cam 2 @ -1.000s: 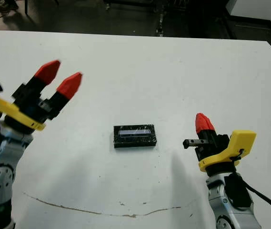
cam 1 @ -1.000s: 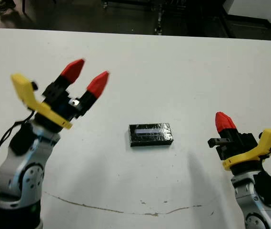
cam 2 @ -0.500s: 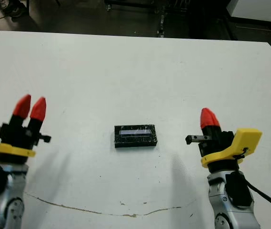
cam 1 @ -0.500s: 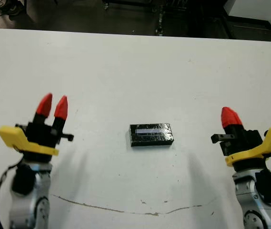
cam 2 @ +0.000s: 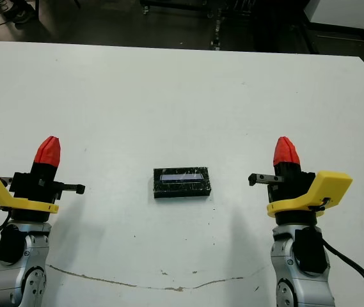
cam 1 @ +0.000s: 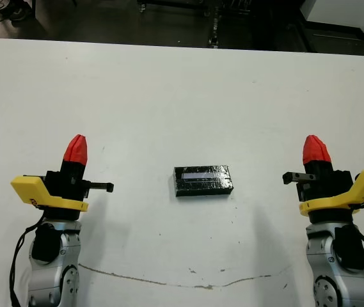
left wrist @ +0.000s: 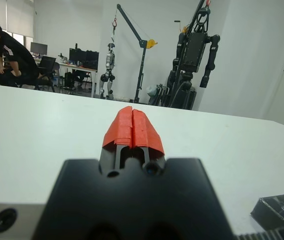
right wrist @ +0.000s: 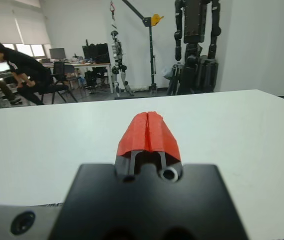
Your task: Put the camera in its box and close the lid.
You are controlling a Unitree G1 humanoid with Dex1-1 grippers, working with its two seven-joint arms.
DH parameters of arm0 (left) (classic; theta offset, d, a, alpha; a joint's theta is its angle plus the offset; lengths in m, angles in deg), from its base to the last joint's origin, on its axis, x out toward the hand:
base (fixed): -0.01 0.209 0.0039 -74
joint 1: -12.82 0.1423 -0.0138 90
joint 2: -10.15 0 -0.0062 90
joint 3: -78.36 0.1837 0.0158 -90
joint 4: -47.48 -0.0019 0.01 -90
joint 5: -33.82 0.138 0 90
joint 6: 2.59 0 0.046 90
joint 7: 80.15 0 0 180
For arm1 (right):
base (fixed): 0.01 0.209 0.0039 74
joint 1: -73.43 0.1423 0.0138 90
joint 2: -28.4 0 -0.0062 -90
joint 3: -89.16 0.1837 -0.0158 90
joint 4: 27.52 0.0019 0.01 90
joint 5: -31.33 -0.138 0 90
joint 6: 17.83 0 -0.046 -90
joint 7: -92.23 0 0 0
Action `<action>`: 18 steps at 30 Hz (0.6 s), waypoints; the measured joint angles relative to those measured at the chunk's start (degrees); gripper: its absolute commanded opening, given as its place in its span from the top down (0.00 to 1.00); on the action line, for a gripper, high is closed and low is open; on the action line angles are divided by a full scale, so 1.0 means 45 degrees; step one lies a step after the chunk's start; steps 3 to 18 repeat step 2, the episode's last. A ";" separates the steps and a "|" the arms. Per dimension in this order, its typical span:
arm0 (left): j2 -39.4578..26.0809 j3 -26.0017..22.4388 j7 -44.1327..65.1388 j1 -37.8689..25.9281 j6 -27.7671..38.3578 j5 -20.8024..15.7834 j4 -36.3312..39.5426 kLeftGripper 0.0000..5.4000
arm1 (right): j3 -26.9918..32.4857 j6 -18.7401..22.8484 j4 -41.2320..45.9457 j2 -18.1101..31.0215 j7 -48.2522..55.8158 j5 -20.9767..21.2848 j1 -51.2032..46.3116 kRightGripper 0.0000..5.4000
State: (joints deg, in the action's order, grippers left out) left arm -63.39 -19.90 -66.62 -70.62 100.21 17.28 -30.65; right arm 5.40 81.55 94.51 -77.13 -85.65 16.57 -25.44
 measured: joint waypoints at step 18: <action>-0.0002 0.0040 -0.0027 -0.0011 0.0062 0.0000 0.0012 1.00 | -0.0014 0.0012 -0.0028 0.0018 0.0117 -0.0053 -0.0018 1.00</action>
